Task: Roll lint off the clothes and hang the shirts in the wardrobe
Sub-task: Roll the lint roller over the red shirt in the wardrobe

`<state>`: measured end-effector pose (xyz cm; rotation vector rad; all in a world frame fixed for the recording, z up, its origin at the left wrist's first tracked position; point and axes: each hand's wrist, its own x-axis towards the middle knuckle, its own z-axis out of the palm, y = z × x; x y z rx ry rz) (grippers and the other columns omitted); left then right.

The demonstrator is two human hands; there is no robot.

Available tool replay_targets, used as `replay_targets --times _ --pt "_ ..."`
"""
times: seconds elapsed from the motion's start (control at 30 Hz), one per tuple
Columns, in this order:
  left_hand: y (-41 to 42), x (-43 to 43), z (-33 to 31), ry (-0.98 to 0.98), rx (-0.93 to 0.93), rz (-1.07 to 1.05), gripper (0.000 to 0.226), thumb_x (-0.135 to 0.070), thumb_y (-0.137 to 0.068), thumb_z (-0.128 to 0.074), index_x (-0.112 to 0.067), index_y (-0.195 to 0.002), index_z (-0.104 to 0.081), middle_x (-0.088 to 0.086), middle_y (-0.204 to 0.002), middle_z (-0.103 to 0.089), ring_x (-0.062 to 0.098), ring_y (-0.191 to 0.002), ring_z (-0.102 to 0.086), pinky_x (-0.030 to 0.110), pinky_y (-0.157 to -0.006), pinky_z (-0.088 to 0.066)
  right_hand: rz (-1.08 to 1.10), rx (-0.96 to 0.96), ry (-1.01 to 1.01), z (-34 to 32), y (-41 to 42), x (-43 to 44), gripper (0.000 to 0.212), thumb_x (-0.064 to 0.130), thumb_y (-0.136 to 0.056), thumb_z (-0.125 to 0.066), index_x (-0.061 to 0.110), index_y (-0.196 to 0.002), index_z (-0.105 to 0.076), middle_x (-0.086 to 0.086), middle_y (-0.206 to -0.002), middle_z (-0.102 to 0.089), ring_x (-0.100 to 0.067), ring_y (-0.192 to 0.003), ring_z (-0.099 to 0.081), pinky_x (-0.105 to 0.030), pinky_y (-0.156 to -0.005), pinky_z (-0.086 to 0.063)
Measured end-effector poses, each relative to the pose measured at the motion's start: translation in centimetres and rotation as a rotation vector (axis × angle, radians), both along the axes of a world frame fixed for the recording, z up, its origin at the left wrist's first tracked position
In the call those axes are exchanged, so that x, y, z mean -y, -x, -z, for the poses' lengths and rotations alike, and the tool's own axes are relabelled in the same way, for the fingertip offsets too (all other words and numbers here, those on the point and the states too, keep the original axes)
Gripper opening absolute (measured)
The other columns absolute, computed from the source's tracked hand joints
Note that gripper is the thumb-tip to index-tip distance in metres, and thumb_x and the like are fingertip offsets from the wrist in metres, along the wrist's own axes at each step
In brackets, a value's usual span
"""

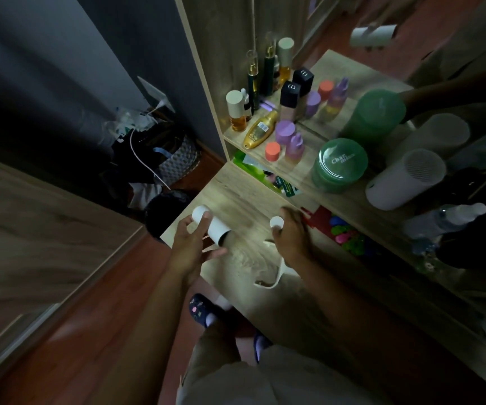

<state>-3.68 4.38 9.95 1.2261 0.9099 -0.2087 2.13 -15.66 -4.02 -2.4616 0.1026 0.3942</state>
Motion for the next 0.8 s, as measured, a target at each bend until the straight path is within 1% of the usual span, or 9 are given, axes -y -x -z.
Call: replay_targets --times 0.07,0.17,0.3,0.37,0.43,0.5,0.6,0.73,0.8 --pt "0.1 0.0 0.5 0.058 -0.03 -0.045 0.058 -0.039 -0.093 -0.069 -0.014 -0.139 -0.044 0.016 -0.118 -0.067 0.025 -0.095 -0.073 0.039 -0.064 -0.062 -0.038 -0.039 0.074 0.8 -0.7 0.1 0.061 0.021 -0.094 -0.063 0.015 -0.15 -0.039 -0.016 -0.151 -0.041 -0.032 -0.136 -0.045 -0.041 -0.103 -0.049" --pt "0.1 0.1 1.1 0.109 -0.062 -0.085 0.056 -0.04 -0.095 -0.065 -0.008 -0.138 -0.046 0.019 -0.126 -0.064 0.026 -0.101 -0.07 0.034 -0.06 -0.061 -0.044 -0.022 0.091 1.7 -1.4 0.3 0.051 0.019 -0.09 -0.067 0.017 -0.139 -0.054 -0.015 -0.141 -0.05 -0.032 -0.128 -0.05 -0.043 -0.1 -0.05" --pt "-0.2 0.4 1.5 0.176 -0.079 -0.116 0.036 -0.037 -0.098 -0.059 -0.009 -0.119 -0.058 0.014 -0.114 -0.064 0.023 -0.099 -0.067 0.031 -0.057 -0.061 -0.043 0.04 0.029 2.0 -1.7 0.4 0.034 0.016 -0.085 -0.072 0.018 -0.118 -0.067 -0.009 -0.125 -0.065 -0.028 -0.117 -0.06 -0.041 -0.094 -0.055" --pt "-0.3 0.5 1.7 0.204 -0.084 -0.117 0.026 -0.038 -0.1 -0.057 -0.013 -0.108 -0.061 0.012 -0.109 -0.066 0.021 -0.098 -0.067 0.03 -0.057 -0.062 -0.04 0.02 -0.011 2.1 -1.6 0.5 0.027 0.017 -0.086 -0.074 0.018 -0.112 -0.069 -0.006 -0.116 -0.071 -0.022 -0.111 -0.065 -0.034 -0.089 -0.058" --pt "-0.2 0.5 2.0 0.203 -0.082 -0.123 0.027 -0.038 -0.1 -0.057 -0.013 -0.107 -0.062 0.012 -0.108 -0.066 0.021 -0.098 -0.067 0.03 -0.058 -0.062 -0.014 -0.018 -0.053 1.9 -1.4 0.5 0.022 0.017 -0.087 -0.075 0.016 -0.108 -0.072 -0.004 -0.109 -0.074 -0.018 -0.103 -0.069 -0.028 -0.083 -0.06" --pt "-0.2 0.6 2.3 0.181 -0.087 -0.134 0.031 -0.039 -0.099 -0.059 -0.011 -0.112 -0.061 0.013 -0.11 -0.066 0.022 -0.098 -0.069 0.032 -0.059 -0.061 0.064 -0.063 -0.203 0.7 -1.4 0.3 0.023 0.01 -0.085 -0.076 0.01 -0.108 -0.073 -0.007 -0.104 -0.076 -0.017 -0.096 -0.072 -0.027 -0.08 -0.06" --pt "-0.1 0.7 2.5 0.177 -0.096 -0.179 0.029 -0.036 -0.099 -0.061 -0.01 -0.11 -0.06 0.015 -0.11 -0.066 0.024 -0.096 -0.069 0.033 -0.058 -0.062 0.205 -0.147 -0.592 -2.8 -1.1 0.0 0.025 -0.003 -0.082 -0.076 0.0 -0.106 -0.073 -0.009 -0.097 -0.075 -0.009 -0.08 -0.07 -0.015 -0.069 -0.055" --pt "0.0 0.6 2.7 0.19 -0.08 -0.216 0.042 -0.037 -0.098 -0.061 -0.004 -0.124 -0.056 0.021 -0.121 -0.066 0.026 -0.096 -0.07 0.034 -0.062 -0.063 0.129 -0.263 -0.853 -6.8 -0.2 0.0 0.019 0.008 -0.082 -0.08 0.014 -0.1 -0.077 -0.003 -0.093 -0.079 -0.01 -0.08 -0.072 -0.028 -0.069 -0.057" --pt "0.1 0.6 2.8 0.189 -0.07 -0.216 0.05 -0.038 -0.099 -0.061 -0.002 -0.133 -0.052 0.021 -0.125 -0.066 0.026 -0.098 -0.071 0.034 -0.064 -0.063 0.075 -0.297 -0.89 -8.4 0.5 -0.2 0.018 0.011 -0.082 -0.08 0.015 -0.1 -0.077 -0.003 -0.095 -0.079 -0.011 -0.077 -0.067 -0.021 -0.059 -0.051"
